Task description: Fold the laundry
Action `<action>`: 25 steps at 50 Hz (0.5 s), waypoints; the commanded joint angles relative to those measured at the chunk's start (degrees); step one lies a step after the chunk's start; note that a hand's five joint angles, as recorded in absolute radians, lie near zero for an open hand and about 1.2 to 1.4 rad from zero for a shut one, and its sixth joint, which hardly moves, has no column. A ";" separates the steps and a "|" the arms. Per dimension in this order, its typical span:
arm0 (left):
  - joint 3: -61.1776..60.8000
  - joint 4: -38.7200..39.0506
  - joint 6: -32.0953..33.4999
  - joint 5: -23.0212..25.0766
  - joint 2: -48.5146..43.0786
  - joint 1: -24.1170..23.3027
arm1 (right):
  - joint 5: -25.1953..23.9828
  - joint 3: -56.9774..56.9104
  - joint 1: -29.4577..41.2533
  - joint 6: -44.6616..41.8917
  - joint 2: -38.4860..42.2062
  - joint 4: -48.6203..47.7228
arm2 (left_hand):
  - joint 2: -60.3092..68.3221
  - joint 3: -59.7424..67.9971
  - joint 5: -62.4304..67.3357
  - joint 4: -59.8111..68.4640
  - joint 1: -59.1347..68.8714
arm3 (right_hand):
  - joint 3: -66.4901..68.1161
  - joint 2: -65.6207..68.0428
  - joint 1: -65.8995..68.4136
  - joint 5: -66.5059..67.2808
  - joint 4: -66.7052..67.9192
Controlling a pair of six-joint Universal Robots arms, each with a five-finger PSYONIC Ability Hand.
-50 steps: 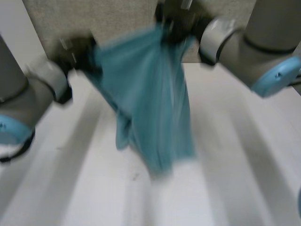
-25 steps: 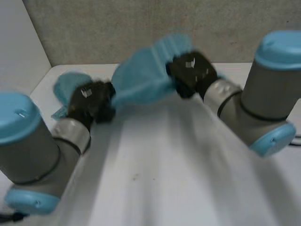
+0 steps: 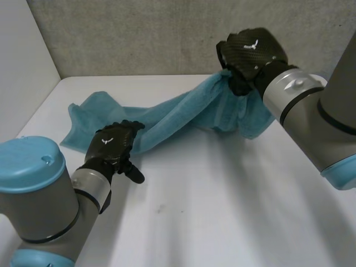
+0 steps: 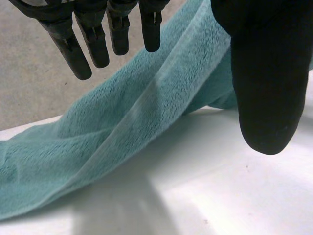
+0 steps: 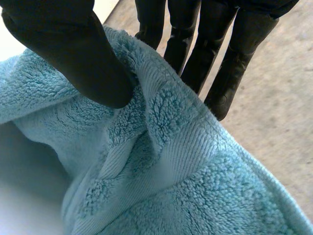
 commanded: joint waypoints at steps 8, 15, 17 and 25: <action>-1.01 0.77 -3.29 -1.22 -0.84 0.07 | 4.52 -3.06 5.37 -0.02 -3.59 1.14 | 0.24 -0.79 -0.01 0.23 -0.78 | 12.02 12.56 23.31 13.95 11.51; 2.77 0.94 -3.46 -2.45 -5.85 -0.28 | 4.61 -3.15 5.64 0.68 -6.58 2.37 | 8.79 7.77 8.55 8.79 7.78 | 12.02 12.56 23.31 13.95 11.51; 3.21 0.94 -3.46 -2.45 -6.47 -0.37 | 4.78 -3.32 5.64 1.21 -7.11 2.37 | 10.65 9.63 10.41 10.65 9.64 | 12.02 12.56 23.31 13.95 11.51; 4.17 1.38 -5.04 -2.54 -8.76 -0.72 | 6.80 -4.38 5.64 2.18 -8.96 2.55 | 13.19 12.17 12.94 13.18 12.17 | 12.02 12.56 23.31 13.95 11.51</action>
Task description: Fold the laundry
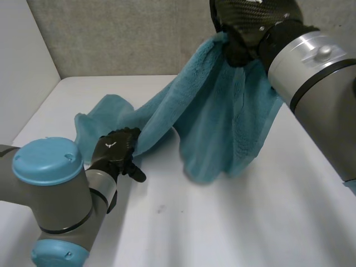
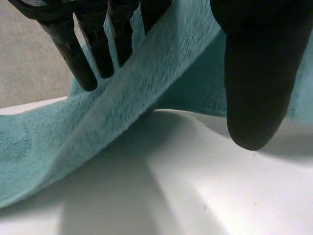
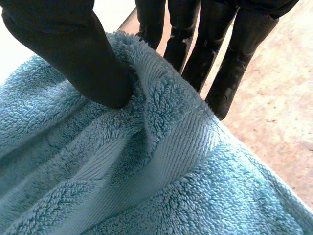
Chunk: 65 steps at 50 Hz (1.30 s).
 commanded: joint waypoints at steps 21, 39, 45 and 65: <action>4.55 10.70 -0.85 -0.37 -8.73 1.29 | 0.68 4.66 -4.06 4.26 -7.15 2.68 | 58.86 58.83 58.61 58.86 58.93 | 11.99 12.28 23.37 13.95 11.50; -0.47 -4.78 19.37 10.00 17.64 18.35 | -3.62 16.52 -13.57 -9.08 2.07 5.40 | 58.86 58.83 58.61 58.86 58.93 | 11.99 12.28 23.37 13.95 11.50; -1.35 -12.16 22.35 14.84 16.41 18.52 | -3.71 18.64 -13.56 -13.40 9.27 7.60 | 58.86 58.83 58.61 58.86 58.93 | 11.99 12.28 23.37 13.95 11.50; 36.06 3.36 35.01 10.70 -8.12 18.00 | 1.39 -19.68 -13.83 -11.65 25.28 -3.82 | 58.86 58.83 58.61 58.86 58.93 | 11.99 12.28 23.37 13.95 11.50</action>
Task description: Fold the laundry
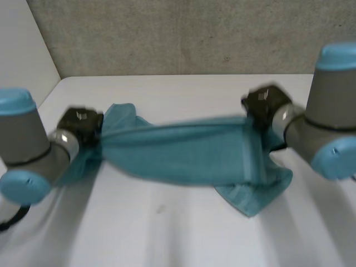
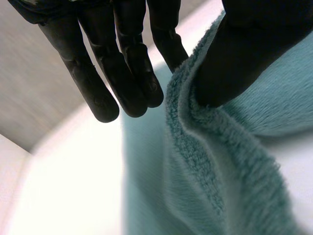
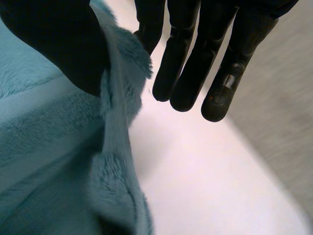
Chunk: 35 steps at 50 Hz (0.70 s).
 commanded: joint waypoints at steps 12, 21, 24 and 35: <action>18.17 30.74 -2.80 -2.38 8.78 -0.25 | 7.48 -10.52 -0.21 0.95 -9.90 -34.71 | 11.32 11.60 15.54 11.50 17.28 | 11.96 12.16 23.37 13.58 11.50; -1.13 25.21 -2.36 -2.20 10.27 2.38 | 2.03 13.38 -0.56 0.95 -14.13 -33.57 | 11.32 11.60 15.54 11.50 17.28 | 11.96 12.16 23.37 13.58 11.50; -7.73 25.03 -2.36 -2.03 10.71 2.74 | 1.15 19.89 -0.56 0.95 -14.13 -32.78 | 11.32 11.60 15.54 11.50 17.28 | 11.96 12.16 23.37 13.58 11.50; -20.14 23.63 -1.83 -2.11 6.24 2.39 | 1.15 30.29 -0.74 1.21 -11.41 -31.72 | 11.32 11.60 15.54 11.50 17.28 | 11.96 12.16 23.37 13.58 11.50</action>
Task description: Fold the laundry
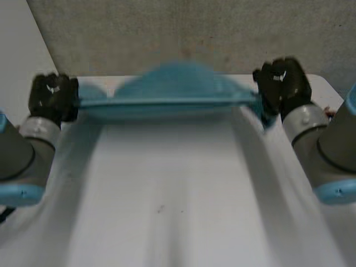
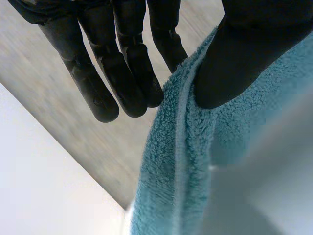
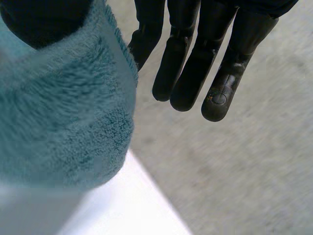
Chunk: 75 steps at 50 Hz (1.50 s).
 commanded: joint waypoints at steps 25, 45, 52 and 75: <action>-8.77 -6.20 0.01 -0.44 -5.00 3.32 | -2.27 9.48 -8.88 8.63 -0.01 6.22 | -30.57 -30.29 -26.33 -30.38 -24.59 | 11.75 12.02 23.37 13.55 11.49; -12.02 -11.19 0.01 0.61 -3.42 9.21 | -3.06 9.22 -11.17 8.98 1.04 6.66 | -27.37 -27.09 -23.13 -27.18 -21.39 | 11.75 12.02 23.37 13.55 11.49; -12.02 -13.41 -0.08 2.55 -3.86 9.48 | -2.97 9.22 -11.08 8.98 1.57 6.75 | -27.37 -27.09 -23.13 -27.18 -21.39 | 11.75 12.02 23.37 13.55 11.49; -9.22 -6.11 0.36 2.81 -8.26 10.88 | -2.97 9.40 -10.99 9.06 1.57 6.75 | -5.89 -5.60 -1.65 -5.69 0.09 | 11.75 12.02 23.37 13.55 11.49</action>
